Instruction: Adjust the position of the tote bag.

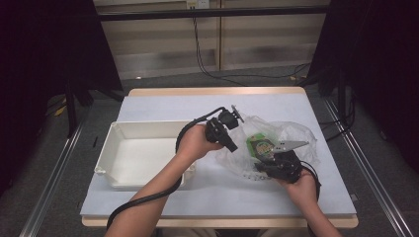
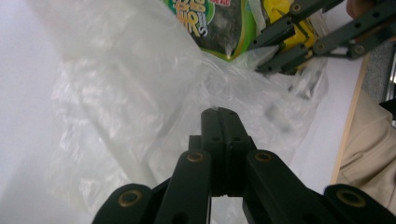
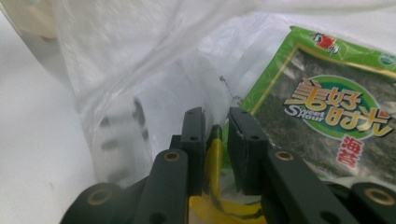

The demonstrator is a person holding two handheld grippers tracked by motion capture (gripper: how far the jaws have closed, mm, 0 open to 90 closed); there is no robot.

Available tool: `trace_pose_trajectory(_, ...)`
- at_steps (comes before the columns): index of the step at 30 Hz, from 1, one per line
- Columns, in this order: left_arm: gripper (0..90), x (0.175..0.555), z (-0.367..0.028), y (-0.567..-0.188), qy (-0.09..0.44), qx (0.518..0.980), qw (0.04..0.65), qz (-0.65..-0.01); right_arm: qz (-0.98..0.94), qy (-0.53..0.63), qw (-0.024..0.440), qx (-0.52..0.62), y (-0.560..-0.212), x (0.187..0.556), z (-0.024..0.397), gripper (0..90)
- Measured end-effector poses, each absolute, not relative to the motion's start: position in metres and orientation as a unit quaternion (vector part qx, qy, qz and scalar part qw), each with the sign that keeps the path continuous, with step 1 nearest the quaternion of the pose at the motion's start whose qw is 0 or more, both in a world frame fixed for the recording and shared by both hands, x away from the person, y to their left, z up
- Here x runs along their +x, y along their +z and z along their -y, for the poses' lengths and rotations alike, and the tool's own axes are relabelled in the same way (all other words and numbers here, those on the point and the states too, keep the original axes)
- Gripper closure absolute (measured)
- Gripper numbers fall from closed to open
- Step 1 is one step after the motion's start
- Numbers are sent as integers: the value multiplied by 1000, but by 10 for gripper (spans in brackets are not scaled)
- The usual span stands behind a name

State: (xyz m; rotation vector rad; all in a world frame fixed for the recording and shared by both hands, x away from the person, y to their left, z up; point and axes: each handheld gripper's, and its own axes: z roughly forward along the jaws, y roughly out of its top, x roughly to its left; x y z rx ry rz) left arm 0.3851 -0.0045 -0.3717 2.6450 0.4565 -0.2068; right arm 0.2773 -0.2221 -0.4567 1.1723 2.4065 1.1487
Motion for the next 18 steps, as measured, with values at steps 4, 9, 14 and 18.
trace_pose_trajectory(4,900,387,-7,-374,-64,960,207,-175,-824,378,108,407,-463,279,225,808)
trace_pose_trajectory(9,900,393,-16,-381,-59,961,195,-187,-825,373,108,410,-467,279,228,813)
trace_pose_trajectory(14,900,394,-17,-388,-53,962,184,-195,-827,374,105,406,-468,280,234,810)
trace_pose_trajectory(18,900,393,-16,-393,-54,958,188,-209,-827,373,103,407,-468,279,239,769)
